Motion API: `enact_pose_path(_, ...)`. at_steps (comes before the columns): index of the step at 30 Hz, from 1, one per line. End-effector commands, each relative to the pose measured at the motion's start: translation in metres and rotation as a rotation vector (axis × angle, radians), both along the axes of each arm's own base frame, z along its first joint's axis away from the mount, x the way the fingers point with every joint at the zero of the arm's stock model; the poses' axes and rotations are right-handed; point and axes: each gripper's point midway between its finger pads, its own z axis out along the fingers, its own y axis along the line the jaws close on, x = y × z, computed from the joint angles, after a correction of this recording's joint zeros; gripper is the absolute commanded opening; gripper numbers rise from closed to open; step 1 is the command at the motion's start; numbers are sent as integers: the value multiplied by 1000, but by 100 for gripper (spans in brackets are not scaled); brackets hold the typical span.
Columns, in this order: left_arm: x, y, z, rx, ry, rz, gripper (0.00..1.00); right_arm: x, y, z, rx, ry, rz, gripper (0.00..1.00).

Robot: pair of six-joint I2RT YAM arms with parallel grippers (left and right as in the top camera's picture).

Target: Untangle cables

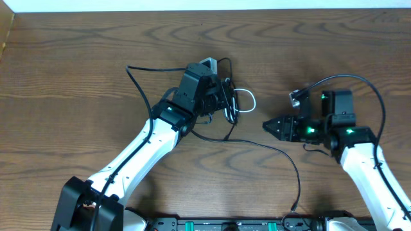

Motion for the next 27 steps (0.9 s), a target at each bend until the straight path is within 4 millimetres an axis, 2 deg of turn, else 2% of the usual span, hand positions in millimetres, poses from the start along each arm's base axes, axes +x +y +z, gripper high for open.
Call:
enact_pose_path(1,-10,-17,23,-149,48,-43,7,-6,6,-14,6,148,-135,44)
enact_pose_path(7,-6,-15,23,-210,141,65,8,-8,23,-13,7,133,-104,49)
enact_pose_path(9,-6,-15,23,-254,202,116,7,-11,26,-17,1,196,-166,40)
enact_pose_path(11,-6,-14,22,-308,280,182,7,-11,29,-20,17,275,-251,37)
enact_pose_path(13,-6,-13,21,-326,313,218,7,-10,32,-19,29,296,-282,41)
enact_pose_path(16,-8,-3,7,-339,438,358,8,-8,37,-18,15,264,-276,42)
enact_pose_path(20,-13,0,-1,-338,499,404,8,-9,39,-19,29,313,-327,49)
enact_pose_path(23,-13,0,-1,-337,500,403,8,-3,42,-14,57,305,-343,44)
enact_pose_path(25,-13,0,-1,-336,500,403,8,-4,44,-14,67,319,-352,37)
enact_pose_path(27,-14,0,-1,-335,501,403,8,-8,50,-17,92,403,-401,32)
